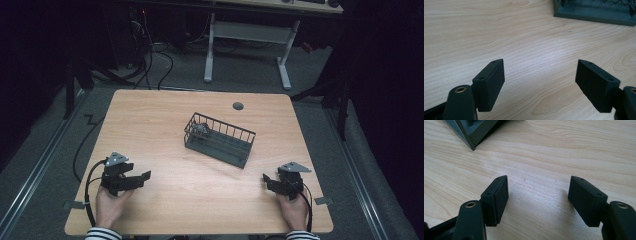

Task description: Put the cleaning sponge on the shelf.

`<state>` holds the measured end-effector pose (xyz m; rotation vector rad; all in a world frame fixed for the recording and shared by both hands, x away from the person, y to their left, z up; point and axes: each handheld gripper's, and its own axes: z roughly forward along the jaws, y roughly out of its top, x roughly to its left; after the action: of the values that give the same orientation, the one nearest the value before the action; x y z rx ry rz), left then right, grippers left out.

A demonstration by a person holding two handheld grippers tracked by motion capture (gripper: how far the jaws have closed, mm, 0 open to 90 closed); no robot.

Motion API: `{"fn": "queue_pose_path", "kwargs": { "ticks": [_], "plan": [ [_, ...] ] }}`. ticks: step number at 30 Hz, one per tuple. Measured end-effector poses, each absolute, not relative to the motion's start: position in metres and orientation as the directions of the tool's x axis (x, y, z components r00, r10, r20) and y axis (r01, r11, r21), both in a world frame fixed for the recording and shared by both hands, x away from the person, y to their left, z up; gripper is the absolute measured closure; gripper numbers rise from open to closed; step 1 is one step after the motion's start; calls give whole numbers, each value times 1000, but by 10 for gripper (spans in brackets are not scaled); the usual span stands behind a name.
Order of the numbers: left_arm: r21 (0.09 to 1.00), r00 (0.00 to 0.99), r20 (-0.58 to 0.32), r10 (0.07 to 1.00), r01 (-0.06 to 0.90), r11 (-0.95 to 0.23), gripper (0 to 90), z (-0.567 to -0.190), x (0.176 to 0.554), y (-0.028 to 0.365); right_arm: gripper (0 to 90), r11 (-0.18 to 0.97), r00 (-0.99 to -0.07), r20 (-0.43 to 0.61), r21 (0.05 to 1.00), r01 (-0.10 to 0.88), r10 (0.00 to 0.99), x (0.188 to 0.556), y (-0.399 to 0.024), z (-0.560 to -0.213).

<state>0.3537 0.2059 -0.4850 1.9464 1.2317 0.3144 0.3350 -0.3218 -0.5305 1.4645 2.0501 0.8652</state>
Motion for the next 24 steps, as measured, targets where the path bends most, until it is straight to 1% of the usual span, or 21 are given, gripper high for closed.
{"fn": "queue_pose_path", "kwargs": {
  "ticks": [5,10,11,13,19,24],
  "plan": [
    [730,489,-200,849,653,-204,238,-491,355,207,327,230,-318,-16,724,650,948,335,-322,-531],
    [730,482,-169,860,647,-219,238,-498,357,206,327,230,-318,-16,724,650,948,335,-322,-531],
    [729,473,-142,870,644,-231,238,-499,357,205,327,230,-318,-16,724,650,948,335,-322,-531],
    [734,453,-35,891,616,-285,248,-503,356,200,327,230,-318,-16,724,650,948,335,-322,-531],
    [750,411,-4,912,605,-269,252,-512,360,198,327,230,-318,-16,725,649,948,335,-322,-531],
    [740,408,13,913,610,-283,251,-518,362,197,327,230,-317,-16,725,649,948,335,-322,-531]
  ]
}}
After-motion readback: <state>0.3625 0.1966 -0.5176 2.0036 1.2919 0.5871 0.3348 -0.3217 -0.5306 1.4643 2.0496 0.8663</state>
